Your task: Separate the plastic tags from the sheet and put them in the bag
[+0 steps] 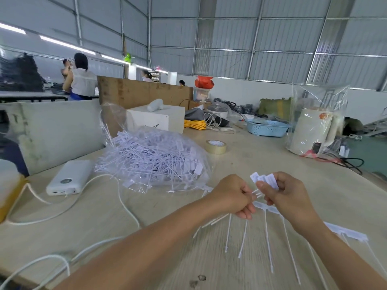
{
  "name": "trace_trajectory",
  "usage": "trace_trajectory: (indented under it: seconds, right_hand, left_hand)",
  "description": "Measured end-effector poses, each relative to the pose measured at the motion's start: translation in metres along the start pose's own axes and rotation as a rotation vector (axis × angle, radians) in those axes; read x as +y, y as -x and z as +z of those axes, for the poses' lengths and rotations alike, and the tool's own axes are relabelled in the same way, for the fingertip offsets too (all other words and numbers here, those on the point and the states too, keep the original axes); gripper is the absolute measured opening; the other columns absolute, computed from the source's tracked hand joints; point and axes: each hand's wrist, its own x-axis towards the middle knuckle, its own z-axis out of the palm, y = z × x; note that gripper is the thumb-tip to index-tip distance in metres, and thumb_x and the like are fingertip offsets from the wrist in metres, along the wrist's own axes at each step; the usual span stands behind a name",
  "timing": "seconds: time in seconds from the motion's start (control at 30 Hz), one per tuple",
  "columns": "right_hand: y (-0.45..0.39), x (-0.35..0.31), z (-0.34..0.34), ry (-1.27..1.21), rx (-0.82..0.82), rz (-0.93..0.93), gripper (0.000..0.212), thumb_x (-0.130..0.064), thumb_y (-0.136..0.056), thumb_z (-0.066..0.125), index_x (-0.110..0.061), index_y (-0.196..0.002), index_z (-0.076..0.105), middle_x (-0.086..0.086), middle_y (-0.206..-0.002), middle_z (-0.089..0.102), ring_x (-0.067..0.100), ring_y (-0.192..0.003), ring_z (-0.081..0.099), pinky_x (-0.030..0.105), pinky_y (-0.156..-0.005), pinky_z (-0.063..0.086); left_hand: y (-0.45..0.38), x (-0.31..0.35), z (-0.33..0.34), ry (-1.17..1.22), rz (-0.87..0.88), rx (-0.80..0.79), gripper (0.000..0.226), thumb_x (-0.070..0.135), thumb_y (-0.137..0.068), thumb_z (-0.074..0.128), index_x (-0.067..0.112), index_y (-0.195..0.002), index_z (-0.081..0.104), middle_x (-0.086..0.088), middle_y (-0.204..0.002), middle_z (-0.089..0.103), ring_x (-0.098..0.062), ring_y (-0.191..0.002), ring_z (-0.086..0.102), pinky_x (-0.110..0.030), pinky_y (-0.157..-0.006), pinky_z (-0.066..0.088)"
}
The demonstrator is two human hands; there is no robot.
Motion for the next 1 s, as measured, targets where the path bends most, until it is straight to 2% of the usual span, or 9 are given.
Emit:
trace_trajectory:
  seconds: [0.1,0.3,0.5,0.6,0.73,0.8,0.87,0.93,1.0]
  right_hand:
    - [-0.001,0.001,-0.002,0.022,0.012,0.023,0.013,-0.01,-0.084,0.068,0.0,-0.081,0.059,0.021,-0.071,0.059,0.02,-0.052,0.053,0.024,-0.05,0.042]
    - [0.003,-0.006,0.008,0.129,-0.008,-0.064,0.018,-0.012,-0.085,0.066,0.004,-0.087,0.058,0.015,-0.073,0.059,0.025,-0.064,0.055,0.03,-0.062,0.043]
    - [0.013,-0.038,0.031,0.121,-0.091,-0.165,0.021,-0.018,-0.083,0.069,-0.021,-0.1,0.057,-0.01,-0.076,0.056,0.007,-0.064,0.052,0.022,-0.061,0.04]
    - [0.014,-0.064,0.053,0.124,-0.215,-0.269,0.029,-0.03,-0.083,0.067,-0.026,-0.108,0.053,-0.007,-0.076,0.06,0.009,-0.063,0.054,0.026,-0.064,0.044]
    - [-0.002,-0.092,0.093,0.1,-0.428,-0.336,0.031,-0.038,-0.09,0.057,-0.022,-0.115,0.05,0.001,-0.09,0.067,0.013,-0.08,0.062,0.028,-0.074,0.049]
    - [-0.018,-0.094,0.114,0.328,-0.394,-0.439,0.025,-0.029,-0.094,0.054,-0.019,-0.116,0.055,0.006,-0.116,0.058,0.02,-0.105,0.055,0.031,-0.086,0.043]
    - [-0.035,-0.09,0.133,0.767,-0.242,-0.604,0.022,-0.022,-0.091,0.056,-0.023,-0.112,0.062,0.012,-0.14,0.032,0.03,-0.129,0.03,0.04,-0.1,0.03]
    - [-0.051,-0.09,0.148,1.087,-0.216,-0.617,0.019,-0.025,-0.089,0.057,-0.027,-0.105,0.067,0.014,-0.149,0.014,0.035,-0.137,0.012,0.055,-0.106,0.019]
    - [-0.065,-0.09,0.158,1.247,-0.287,-0.497,0.024,-0.024,-0.088,0.057,-0.024,-0.112,0.063,0.016,-0.146,0.018,0.035,-0.136,0.015,0.06,-0.104,0.022]
  left_hand:
    - [0.001,-0.003,-0.002,-0.007,-0.003,0.023,0.02,0.008,-0.097,0.049,-0.007,-0.107,0.056,-0.005,-0.065,0.06,-0.001,-0.036,0.054,-0.012,-0.041,0.045]
    - [0.013,-0.005,-0.013,-0.316,0.121,0.106,0.017,0.015,-0.095,0.054,0.003,-0.089,0.064,-0.013,-0.084,0.072,0.005,-0.036,0.048,-0.006,-0.044,0.037]
    - [0.05,-0.002,-0.052,-0.542,0.212,0.129,0.02,0.017,-0.094,0.055,0.008,-0.081,0.068,0.001,-0.07,0.071,0.009,-0.043,0.048,-0.005,-0.049,0.033]
    - [0.077,-0.002,-0.095,-0.524,0.153,0.103,0.02,0.018,-0.092,0.058,0.017,-0.074,0.067,0.011,-0.055,0.064,0.002,-0.04,0.045,-0.007,-0.046,0.034]
    - [0.097,-0.018,-0.167,-0.559,-0.02,0.201,0.019,0.018,-0.091,0.06,0.02,-0.075,0.069,0.004,-0.061,0.069,-0.005,-0.043,0.047,-0.014,-0.048,0.04]
    - [0.095,-0.033,-0.194,-0.646,-0.109,0.289,0.019,0.016,-0.09,0.06,0.019,-0.074,0.069,0.003,-0.063,0.07,-0.002,-0.043,0.049,-0.013,-0.048,0.041]
    - [0.084,-0.049,-0.208,-0.716,-0.172,0.373,0.021,0.013,-0.09,0.058,0.019,-0.073,0.068,0.006,-0.065,0.068,0.001,-0.044,0.051,-0.009,-0.05,0.041]
    - [0.068,-0.062,-0.211,-0.752,-0.164,0.441,0.022,0.01,-0.09,0.056,0.019,-0.072,0.066,0.005,-0.071,0.067,0.001,-0.055,0.054,-0.008,-0.054,0.04]
    - [0.049,-0.069,-0.208,-0.799,-0.12,0.485,0.017,0.013,-0.09,0.056,0.015,-0.079,0.068,0.001,-0.084,0.068,-0.007,-0.071,0.056,-0.013,-0.063,0.039]
